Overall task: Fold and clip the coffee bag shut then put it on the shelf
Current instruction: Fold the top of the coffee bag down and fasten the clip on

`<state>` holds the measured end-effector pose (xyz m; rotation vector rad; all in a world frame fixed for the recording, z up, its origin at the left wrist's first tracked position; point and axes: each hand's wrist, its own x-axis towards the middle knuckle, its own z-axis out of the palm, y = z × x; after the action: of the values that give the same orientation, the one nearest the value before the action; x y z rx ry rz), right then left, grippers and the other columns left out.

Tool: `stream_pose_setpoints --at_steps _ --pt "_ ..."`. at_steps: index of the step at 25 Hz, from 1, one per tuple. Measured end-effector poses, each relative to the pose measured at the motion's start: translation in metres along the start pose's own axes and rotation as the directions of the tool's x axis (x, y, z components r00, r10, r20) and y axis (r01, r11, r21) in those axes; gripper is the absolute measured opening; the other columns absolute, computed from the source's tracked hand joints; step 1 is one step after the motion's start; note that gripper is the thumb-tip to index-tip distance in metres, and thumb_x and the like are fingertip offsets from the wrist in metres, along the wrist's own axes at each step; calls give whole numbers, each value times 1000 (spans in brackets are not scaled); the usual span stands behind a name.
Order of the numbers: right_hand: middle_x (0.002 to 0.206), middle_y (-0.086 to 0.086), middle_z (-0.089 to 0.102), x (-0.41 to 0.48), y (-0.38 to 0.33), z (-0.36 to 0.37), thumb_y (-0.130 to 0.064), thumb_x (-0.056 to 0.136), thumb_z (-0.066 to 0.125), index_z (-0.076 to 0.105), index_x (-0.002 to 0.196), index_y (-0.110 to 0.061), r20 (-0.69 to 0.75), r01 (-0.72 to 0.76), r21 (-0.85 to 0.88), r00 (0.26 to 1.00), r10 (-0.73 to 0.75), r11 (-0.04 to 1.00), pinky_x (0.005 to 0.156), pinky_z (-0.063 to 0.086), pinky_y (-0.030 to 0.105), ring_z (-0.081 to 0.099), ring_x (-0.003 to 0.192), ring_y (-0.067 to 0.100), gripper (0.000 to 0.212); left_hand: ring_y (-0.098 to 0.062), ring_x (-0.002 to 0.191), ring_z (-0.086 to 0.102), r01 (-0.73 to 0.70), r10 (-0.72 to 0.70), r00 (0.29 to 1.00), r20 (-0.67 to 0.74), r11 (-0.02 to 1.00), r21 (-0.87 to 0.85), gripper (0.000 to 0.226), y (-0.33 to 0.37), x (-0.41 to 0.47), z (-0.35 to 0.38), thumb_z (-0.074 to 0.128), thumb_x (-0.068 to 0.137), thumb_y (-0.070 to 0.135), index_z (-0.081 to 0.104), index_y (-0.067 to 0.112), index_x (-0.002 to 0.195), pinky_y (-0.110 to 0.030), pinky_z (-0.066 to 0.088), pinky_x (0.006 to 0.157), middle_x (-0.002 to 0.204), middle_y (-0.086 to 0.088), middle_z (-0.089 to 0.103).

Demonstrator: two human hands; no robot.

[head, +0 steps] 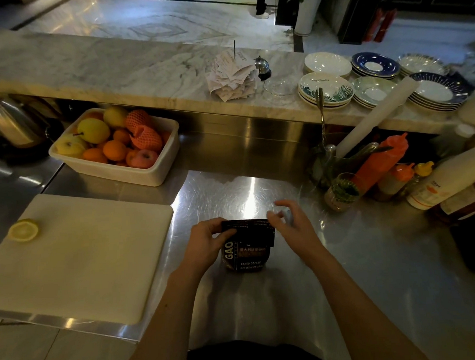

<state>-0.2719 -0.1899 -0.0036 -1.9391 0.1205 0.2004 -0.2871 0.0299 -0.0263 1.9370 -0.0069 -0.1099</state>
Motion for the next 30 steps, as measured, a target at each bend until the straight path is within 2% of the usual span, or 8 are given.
stream_pose_setpoints --at_steps 4,7,11,13,16,19,22,30 --pt "75 3 47 2 -1 -26 -29 101 43 42 100 -12 -81 -107 161 989 121 981 63 44 30 47 63 12 18 6 83 69 -15 15 1000 -14 1000 -3 23 3 1 1 69 87 9 68 31 80 -5 47 74 82 11 73" --pt "85 10 50 6 0 -38 -26 101 44 58 98 -3 -224 -19 21 974 23 1000 73 43 29 50 76 16 28 6 82 69 -28 28 999 -17 1000 -2 24 4 0 1 69 87 9 68 32 80 -5 47 73 81 11 73" --pt "96 8 48 6 -4 -53 -26 96 55 68 104 -12 -325 80 -176 936 -134 981 70 37 17 45 79 6 21 6 81 69 -33 33 999 -19 999 -7 24 3 -1 0 69 87 9 68 32 81 -6 46 73 80 11 73" --pt "81 8 53 7 -3 -59 -26 96 56 67 96 -7 -333 87 -77 937 -108 993 66 41 28 48 70 10 22 4 81 69 -34 33 999 -24 999 -9 21 2 -2 1 69 87 9 69 29 82 -7 47 73 81 10 73" --pt "84 6 63 6 -2 -63 -17 92 61 66 98 -8 -336 -39 218 935 113 975 73 52 39 60 78 21 12 1 84 70 -23 22 999 -27 1000 -21 15 1 -1 1 69 87 8 71 23 86 -8 48 75 83 6 75" --pt "91 10 65 2 4 -69 -8 89 64 65 99 -7 -275 -160 439 913 302 884 78 57 40 66 80 23 11 3 83 70 -16 15 999 -28 999 -33 18 1 -1 1 68 87 8 70 26 85 -8 48 75 84 8 75" --pt "92 12 64 -4 8 -64 -6 88 65 64 105 -1 -173 -208 569 916 363 796 72 56 33 66 84 23 18 6 82 69 -11 10 999 -35 999 -33 19 1 -1 2 68 87 8 70 26 84 -6 47 75 83 10 74" --pt "98 17 67 -6 8 8 -7 85 70 70 101 -4 -161 -217 543 921 354 811 65 60 25 71 83 23 17 -8 89 72 14 -15 998 -60 1000 -22 15 0 -1 5 69 87 9 72 23 89 -15 50 80 87 3 76"
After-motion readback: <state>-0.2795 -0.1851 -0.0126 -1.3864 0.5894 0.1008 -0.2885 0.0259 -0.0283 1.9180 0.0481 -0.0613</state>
